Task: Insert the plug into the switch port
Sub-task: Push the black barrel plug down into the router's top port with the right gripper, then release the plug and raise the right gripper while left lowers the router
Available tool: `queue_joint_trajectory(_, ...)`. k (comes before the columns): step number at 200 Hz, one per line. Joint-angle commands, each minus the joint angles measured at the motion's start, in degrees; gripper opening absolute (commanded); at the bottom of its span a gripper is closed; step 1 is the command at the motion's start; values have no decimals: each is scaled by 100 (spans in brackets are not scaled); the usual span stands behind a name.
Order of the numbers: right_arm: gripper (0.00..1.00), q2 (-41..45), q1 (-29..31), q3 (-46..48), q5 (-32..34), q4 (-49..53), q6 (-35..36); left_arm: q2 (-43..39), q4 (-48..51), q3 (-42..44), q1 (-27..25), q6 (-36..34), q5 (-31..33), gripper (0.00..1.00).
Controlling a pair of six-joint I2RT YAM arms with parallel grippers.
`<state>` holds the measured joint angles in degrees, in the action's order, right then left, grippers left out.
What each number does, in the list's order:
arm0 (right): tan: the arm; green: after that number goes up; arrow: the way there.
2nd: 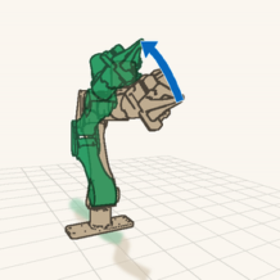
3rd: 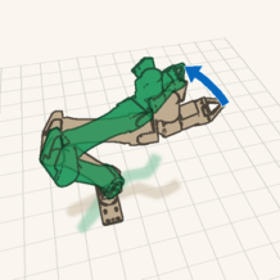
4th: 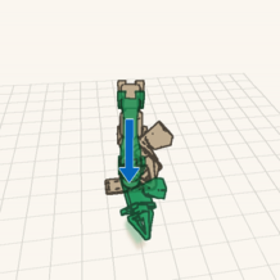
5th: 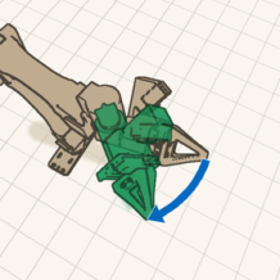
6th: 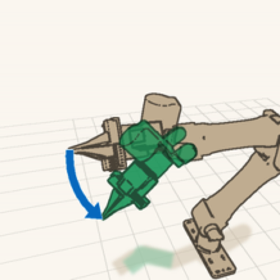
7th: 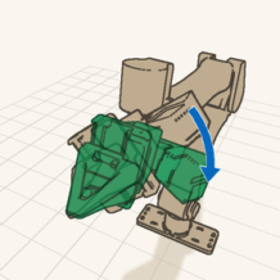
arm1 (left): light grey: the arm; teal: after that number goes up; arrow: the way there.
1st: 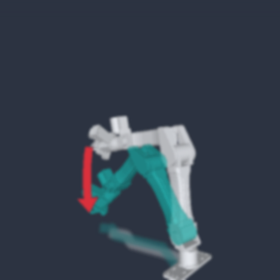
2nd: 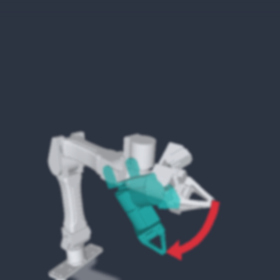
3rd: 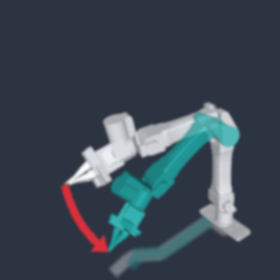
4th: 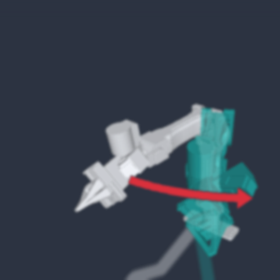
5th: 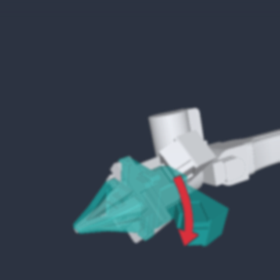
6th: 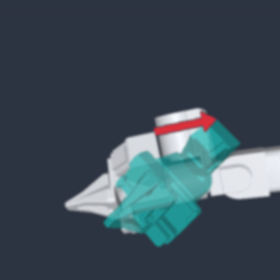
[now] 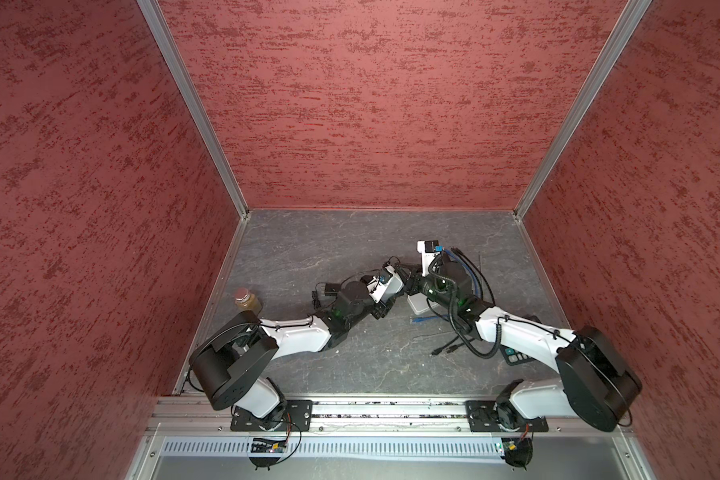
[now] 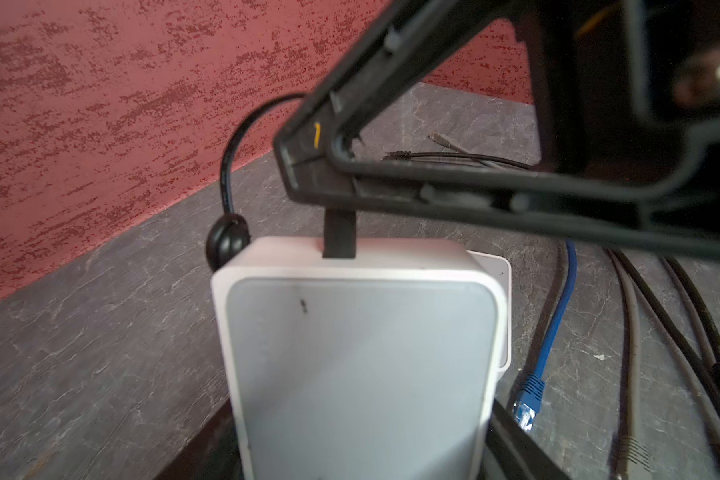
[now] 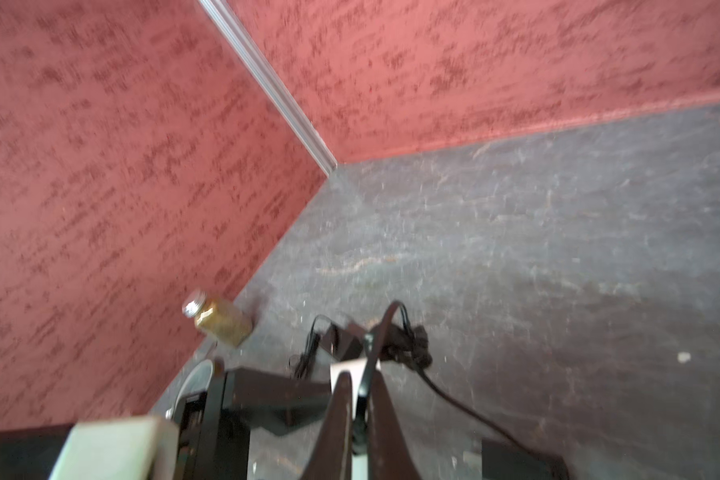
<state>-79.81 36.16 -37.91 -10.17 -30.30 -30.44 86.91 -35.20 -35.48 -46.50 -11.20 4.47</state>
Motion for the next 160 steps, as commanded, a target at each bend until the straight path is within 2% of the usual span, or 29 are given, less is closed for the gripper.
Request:
queue_joint_trajectory(1, 0, -377, 383, 530, -785, 1560, -311, -507, -3157, -922, -74, 30, -342, 31)
queue_joint_trajectory(37, 0, -377, 391, 507, -814, 1555, -315, -542, -2978, -966, -95, 4, -429, 31)
queue_joint_trajectory(58, 0, -377, 391, 399, -719, 1665, -326, -571, -2556, -914, -116, 28, -286, 31)
queue_joint_trajectory(98, 0, -394, 383, 172, -490, 1865, -446, -730, -1113, -537, -260, 418, 441, 32)
queue_joint_trajectory(145, 3, -651, 378, 228, -589, 1802, -404, -1181, 714, 56, -428, 1547, 1089, 32)
queue_joint_trajectory(160, 3, -780, 383, 233, -624, 1802, -378, -1328, 1656, 46, -445, 1843, 1144, 33)
